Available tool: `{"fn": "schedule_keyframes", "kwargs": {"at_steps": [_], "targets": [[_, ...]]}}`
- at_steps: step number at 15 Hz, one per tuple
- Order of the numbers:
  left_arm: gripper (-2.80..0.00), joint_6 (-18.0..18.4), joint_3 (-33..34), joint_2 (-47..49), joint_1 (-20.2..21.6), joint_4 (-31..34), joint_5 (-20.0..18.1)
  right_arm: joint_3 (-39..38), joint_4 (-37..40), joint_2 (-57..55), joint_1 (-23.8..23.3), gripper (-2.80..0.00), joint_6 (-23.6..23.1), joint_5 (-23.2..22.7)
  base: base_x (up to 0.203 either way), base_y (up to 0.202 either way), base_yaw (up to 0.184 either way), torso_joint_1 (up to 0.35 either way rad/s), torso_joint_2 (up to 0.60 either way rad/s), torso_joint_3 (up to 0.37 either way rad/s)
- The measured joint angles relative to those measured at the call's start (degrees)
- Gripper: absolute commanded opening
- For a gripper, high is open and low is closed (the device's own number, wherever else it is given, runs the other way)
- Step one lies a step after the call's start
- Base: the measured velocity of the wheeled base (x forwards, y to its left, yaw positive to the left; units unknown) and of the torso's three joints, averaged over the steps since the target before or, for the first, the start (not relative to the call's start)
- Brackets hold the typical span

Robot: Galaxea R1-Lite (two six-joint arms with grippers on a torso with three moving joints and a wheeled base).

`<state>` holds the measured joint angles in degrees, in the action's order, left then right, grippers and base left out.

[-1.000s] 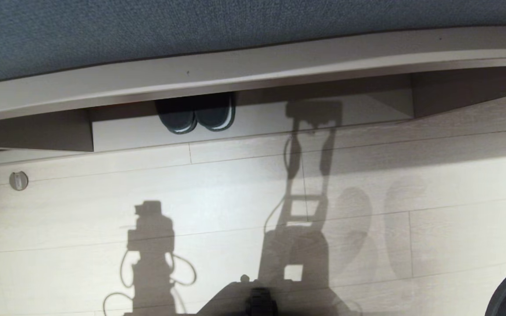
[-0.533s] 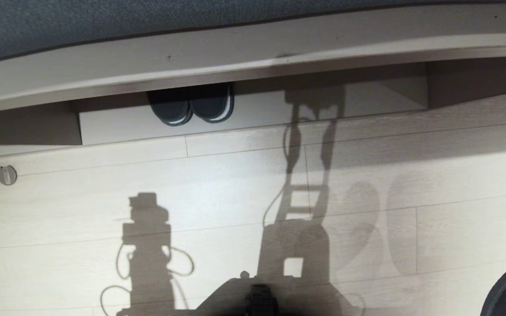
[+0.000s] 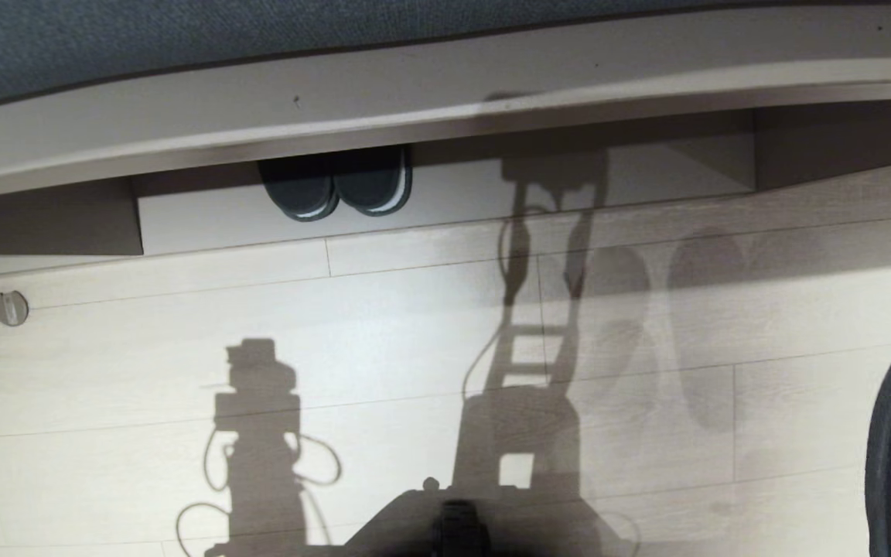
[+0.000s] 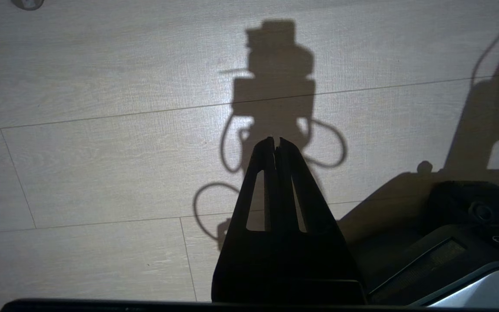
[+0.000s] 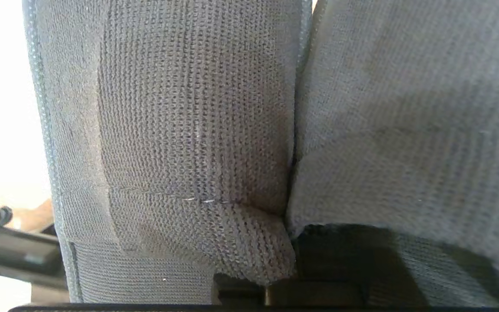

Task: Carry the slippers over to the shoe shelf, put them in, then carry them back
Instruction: Place the slippers into the shoe cabinet

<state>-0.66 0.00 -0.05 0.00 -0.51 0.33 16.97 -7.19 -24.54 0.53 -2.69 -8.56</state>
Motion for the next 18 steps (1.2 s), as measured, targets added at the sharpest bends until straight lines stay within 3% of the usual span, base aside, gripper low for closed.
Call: {"fn": "schedule_keyframes", "kwargs": {"at_steps": [4,8,13,18], "targets": [[-2.80,-0.02,0.00,0.00,0.02,0.00,0.00,4.87,-11.19,-16.60,1.14,-2.80,-2.90,-3.90,0.000,0.000,0.000,0.000,0.00,0.000],[-2.80,0.00,0.00,0.00,0.05,0.00,-0.02,5.98,-24.22,-30.37,5.42,-2.80,-6.41,-3.89,0.000,0.000,0.000,0.000,0.00,0.000],[-2.80,0.03,0.00,0.00,0.02,0.00,0.00,4.50,-42.64,-43.93,10.20,-2.80,-7.93,1.49,0.000,0.000,0.000,0.000,0.00,0.000],[-2.80,0.00,0.00,0.00,0.02,0.00,-0.02,6.88,-61.90,-56.20,11.73,-2.80,-5.87,7.58,0.000,0.000,0.000,0.000,0.00,0.000]]}}
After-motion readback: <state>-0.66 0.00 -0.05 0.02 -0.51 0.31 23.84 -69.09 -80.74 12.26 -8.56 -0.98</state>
